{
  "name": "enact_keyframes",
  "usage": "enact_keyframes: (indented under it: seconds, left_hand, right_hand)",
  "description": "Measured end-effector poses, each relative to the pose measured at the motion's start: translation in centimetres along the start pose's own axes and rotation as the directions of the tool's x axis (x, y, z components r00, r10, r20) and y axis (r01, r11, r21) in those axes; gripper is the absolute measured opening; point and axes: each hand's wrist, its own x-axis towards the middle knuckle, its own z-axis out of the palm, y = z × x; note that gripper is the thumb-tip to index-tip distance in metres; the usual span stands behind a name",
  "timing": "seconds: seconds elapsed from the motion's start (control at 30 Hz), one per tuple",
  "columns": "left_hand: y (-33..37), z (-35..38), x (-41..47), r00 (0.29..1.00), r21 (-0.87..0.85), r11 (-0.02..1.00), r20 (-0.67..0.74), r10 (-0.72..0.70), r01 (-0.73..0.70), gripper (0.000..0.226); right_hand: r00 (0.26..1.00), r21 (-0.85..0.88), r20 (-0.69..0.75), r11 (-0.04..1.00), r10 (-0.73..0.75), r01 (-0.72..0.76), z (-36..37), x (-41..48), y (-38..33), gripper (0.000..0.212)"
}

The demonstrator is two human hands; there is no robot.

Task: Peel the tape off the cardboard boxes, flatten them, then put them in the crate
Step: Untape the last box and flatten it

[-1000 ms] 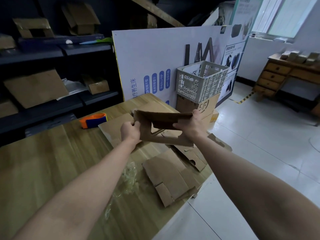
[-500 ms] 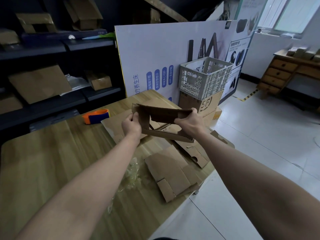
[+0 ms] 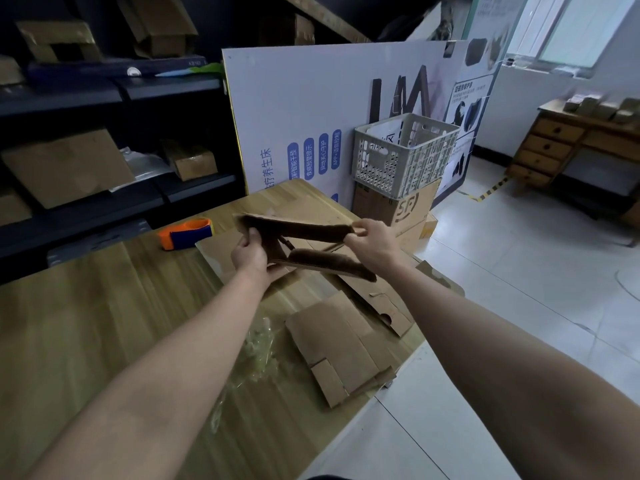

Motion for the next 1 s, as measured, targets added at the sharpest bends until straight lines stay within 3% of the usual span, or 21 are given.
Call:
enact_keyframes:
  seconds: [0.13,0.23,0.27,0.3,0.4,0.5,0.57,0.63,0.7,0.77,0.9,1.0]
  left_hand:
    - [0.7,-0.6,0.7,0.999,-0.072,0.997,0.041,-0.007,0.010,0.040]
    - [1.3,-1.4,1.4,0.999,-0.095,0.995,0.041,-0.013,0.017,0.034]
    - [1.4,-1.8,1.5,0.999,-0.093,0.996,0.037,-0.013,0.016,0.030]
    - [1.6,-2.2,1.4,0.999,-0.094,0.995,0.045,-0.012,0.017,0.029]
    - [1.9,-3.9,0.9,0.994,-0.079,0.995,0.101,-0.049,0.057,0.032]
    - [2.4,-6.0,1.1,0.990,0.009,0.997,0.122,-0.078,0.077,0.037]
    - [2.9,-7.2,1.4,0.994,0.076,0.995,0.087,-0.073,0.066,0.037]
    - [3.3,-8.3,1.5,0.994,0.130,0.986,0.035,-0.107,0.101,0.042]
    - [3.6,-9.8,1.9,0.984,0.147,0.976,-0.101,-0.145,0.159,0.062]
    - [3.8,-11.4,1.4,0.974,0.205,0.955,-0.118,-0.192,0.213,0.076]
    - [3.2,-13.5,-1.4,0.949,0.619,0.733,-0.065,-0.308,0.281,0.044]
    - [2.7,-14.6,-1.5,0.959,0.599,0.751,-0.136,-0.247,0.279,0.025]
  right_hand:
    - [0.980,-0.127,0.188,0.987,-0.070,0.095,0.8,-0.6,-0.2,0.022]
    - [0.856,-0.080,0.516,0.997,0.027,0.017,1.5,-0.9,-0.1,0.035]
    - [0.835,-0.055,0.547,0.998,0.058,-0.033,1.8,-0.9,0.0,0.044]
    - [0.853,-0.026,0.519,0.998,0.061,-0.056,2.1,-0.8,0.1,0.049]
    - [0.957,-0.038,0.258,0.991,0.133,-0.128,2.6,0.0,0.4,0.068]
    - [0.933,-0.097,0.232,0.961,0.274,-0.258,2.6,0.9,0.4,0.091]
    - [0.881,-0.102,0.331,0.941,0.338,-0.323,2.6,0.9,0.2,0.084]
    - [0.817,-0.103,0.428,0.919,0.387,-0.381,3.0,0.5,0.1,0.062]
    - [0.804,-0.086,0.408,0.895,0.433,-0.439,4.0,0.0,0.0,0.047]
    - [0.796,-0.048,0.361,0.862,0.486,-0.504,5.6,-0.3,-0.3,0.049]
    - [0.812,-0.013,0.300,0.853,0.501,-0.522,9.0,-1.0,-1.8,0.046]
    - [0.845,-0.007,0.287,0.883,0.452,-0.470,10.8,-1.3,-2.5,0.049]
